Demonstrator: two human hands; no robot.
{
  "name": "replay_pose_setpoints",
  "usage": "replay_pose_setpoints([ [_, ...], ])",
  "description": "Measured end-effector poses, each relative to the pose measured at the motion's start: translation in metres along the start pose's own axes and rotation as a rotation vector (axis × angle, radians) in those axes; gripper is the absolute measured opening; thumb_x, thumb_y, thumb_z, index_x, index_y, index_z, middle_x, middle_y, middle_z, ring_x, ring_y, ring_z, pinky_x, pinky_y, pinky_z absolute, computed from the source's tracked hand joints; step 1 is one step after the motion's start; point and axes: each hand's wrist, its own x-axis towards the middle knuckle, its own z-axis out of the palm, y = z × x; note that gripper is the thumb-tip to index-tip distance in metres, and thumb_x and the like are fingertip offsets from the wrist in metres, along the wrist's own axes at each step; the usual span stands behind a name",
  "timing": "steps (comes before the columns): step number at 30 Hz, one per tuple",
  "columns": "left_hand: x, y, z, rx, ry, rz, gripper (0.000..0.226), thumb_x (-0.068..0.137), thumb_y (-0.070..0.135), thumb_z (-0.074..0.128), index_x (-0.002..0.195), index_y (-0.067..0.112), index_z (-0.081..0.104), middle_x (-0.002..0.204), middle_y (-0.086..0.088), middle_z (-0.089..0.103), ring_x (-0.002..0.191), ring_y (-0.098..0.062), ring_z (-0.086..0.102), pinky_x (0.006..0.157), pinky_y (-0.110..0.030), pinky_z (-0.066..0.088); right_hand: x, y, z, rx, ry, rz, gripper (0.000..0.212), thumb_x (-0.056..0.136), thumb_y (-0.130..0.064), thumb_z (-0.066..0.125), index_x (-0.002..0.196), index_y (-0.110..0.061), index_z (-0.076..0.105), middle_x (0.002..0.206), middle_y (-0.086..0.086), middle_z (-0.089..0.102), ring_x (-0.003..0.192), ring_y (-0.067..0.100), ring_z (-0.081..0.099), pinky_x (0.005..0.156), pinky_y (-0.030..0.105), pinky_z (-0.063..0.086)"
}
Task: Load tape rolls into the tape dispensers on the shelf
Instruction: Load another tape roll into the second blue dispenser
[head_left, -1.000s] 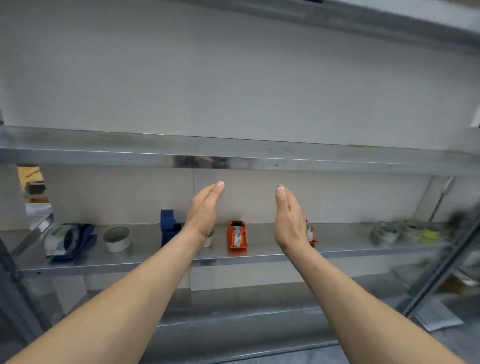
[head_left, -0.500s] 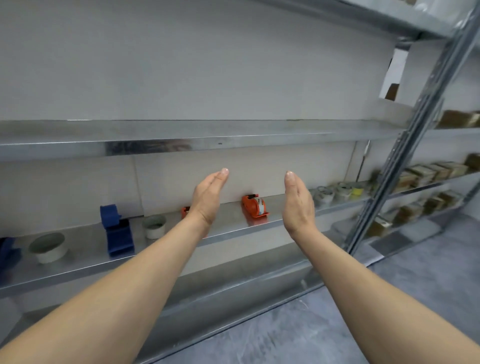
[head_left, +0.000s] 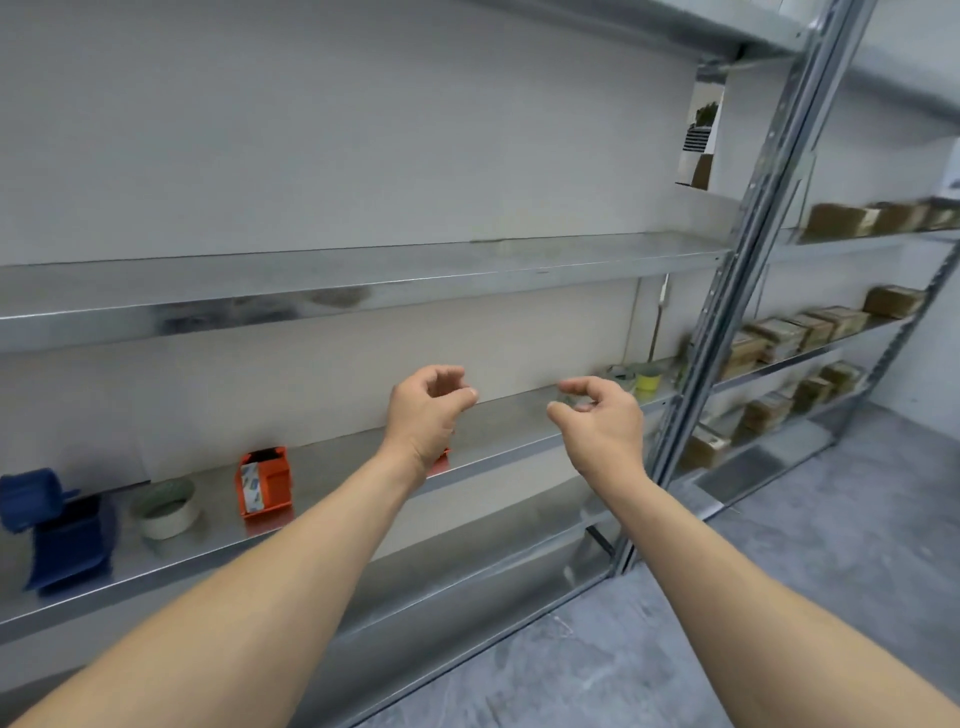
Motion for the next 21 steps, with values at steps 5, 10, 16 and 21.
replay_pose_setpoints([
  [5,0.028,-0.003,0.069,0.012,0.007,-0.020,0.010,0.084,0.009,0.069,0.090,0.016,0.072,0.133,-0.002,0.057,0.117,-0.017,0.056,0.103,-0.039,0.039,0.059,0.033,-0.043,-0.034,0.010,-0.032,0.024,0.077,-0.011,0.070,0.093,-0.030,0.071,0.092,-0.004,0.064,0.075,0.008,0.058,0.076,0.028,0.051],
  [10,0.054,-0.009,0.128,0.011,0.011,-0.018,0.042,0.086,0.014,0.067,0.128,0.018,0.062,0.139,-0.010,0.054,0.133,-0.022,0.046,0.110,-0.045,0.037,0.109,0.059,-0.081,-0.005,-0.005,-0.056,0.033,0.079,-0.010,0.071,0.109,-0.023,0.072,0.115,-0.006,0.066,0.104,0.008,0.061,0.096,0.031,0.050],
  [16,0.088,-0.021,0.181,-0.004,-0.006,-0.061,0.082,0.067,0.041,0.066,0.145,0.028,0.045,0.146,0.007,0.046,0.133,-0.018,0.045,0.111,-0.050,0.036,0.158,0.093,-0.108,0.026,-0.046,-0.044,0.057,0.084,-0.025,0.071,0.139,-0.027,0.056,0.143,-0.006,0.055,0.133,0.012,0.047,0.114,0.037,0.039],
  [21,0.132,-0.041,0.212,-0.025,-0.012,-0.080,0.076,0.067,0.042,0.065,0.141,0.027,0.050,0.135,0.009,0.051,0.130,-0.016,0.046,0.110,-0.048,0.037,0.203,0.122,-0.103,0.069,-0.053,-0.035,0.056,0.090,-0.039,0.065,0.143,-0.028,0.050,0.147,-0.007,0.051,0.136,0.011,0.045,0.116,0.042,0.037],
])
